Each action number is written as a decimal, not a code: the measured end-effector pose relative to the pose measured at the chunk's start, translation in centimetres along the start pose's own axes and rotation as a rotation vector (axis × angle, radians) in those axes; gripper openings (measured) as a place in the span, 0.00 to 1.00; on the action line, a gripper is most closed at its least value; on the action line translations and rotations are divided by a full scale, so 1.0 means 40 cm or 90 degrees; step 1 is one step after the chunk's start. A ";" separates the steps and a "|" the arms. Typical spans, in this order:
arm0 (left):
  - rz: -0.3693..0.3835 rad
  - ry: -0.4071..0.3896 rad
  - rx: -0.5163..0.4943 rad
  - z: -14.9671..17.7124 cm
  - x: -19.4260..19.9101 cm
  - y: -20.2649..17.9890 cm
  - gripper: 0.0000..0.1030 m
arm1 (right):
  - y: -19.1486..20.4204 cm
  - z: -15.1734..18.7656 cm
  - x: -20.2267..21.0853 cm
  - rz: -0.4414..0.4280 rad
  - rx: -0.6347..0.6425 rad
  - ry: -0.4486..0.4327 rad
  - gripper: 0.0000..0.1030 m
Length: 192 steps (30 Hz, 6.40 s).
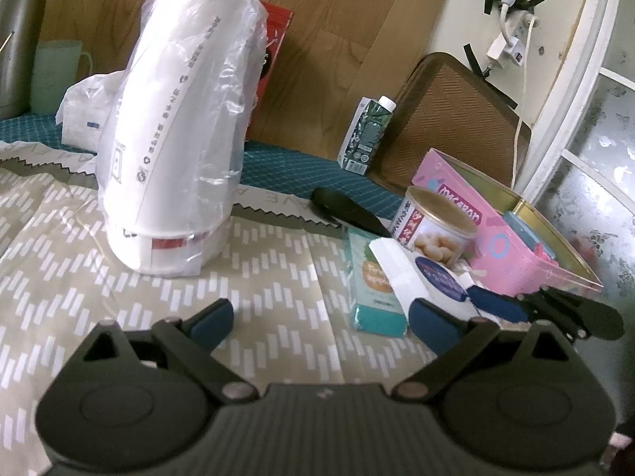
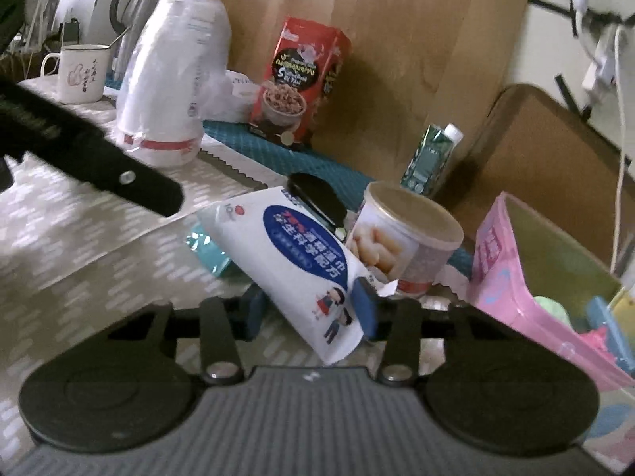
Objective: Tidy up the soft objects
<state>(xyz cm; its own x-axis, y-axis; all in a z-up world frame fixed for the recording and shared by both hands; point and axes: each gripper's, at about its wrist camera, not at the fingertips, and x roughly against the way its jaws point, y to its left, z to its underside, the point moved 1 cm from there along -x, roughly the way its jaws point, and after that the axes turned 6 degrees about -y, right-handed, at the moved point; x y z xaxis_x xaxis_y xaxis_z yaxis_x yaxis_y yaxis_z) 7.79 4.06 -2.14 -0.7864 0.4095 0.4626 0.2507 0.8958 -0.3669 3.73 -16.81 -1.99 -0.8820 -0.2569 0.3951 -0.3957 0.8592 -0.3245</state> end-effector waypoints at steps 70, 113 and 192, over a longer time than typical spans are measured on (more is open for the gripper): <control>0.201 0.009 -0.199 -0.105 -0.052 -0.527 0.78 | -0.202 0.062 0.244 0.076 -0.166 -0.155 0.56; -0.059 -0.061 0.015 0.015 0.100 0.032 0.86 | 0.004 -0.089 -0.145 -0.056 -0.169 0.046 0.74; 0.035 -0.007 -0.206 -0.135 -0.297 -0.647 0.64 | -0.476 0.153 0.080 0.222 -0.382 -0.154 0.48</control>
<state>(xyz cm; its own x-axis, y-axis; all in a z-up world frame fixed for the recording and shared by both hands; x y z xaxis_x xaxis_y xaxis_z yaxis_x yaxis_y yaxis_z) 13.67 -23.07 6.20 -0.7721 0.4588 0.4398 0.4584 0.8813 -0.1147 6.89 -36.70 0.18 -0.9902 0.0450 0.1323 0.0657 0.9855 0.1566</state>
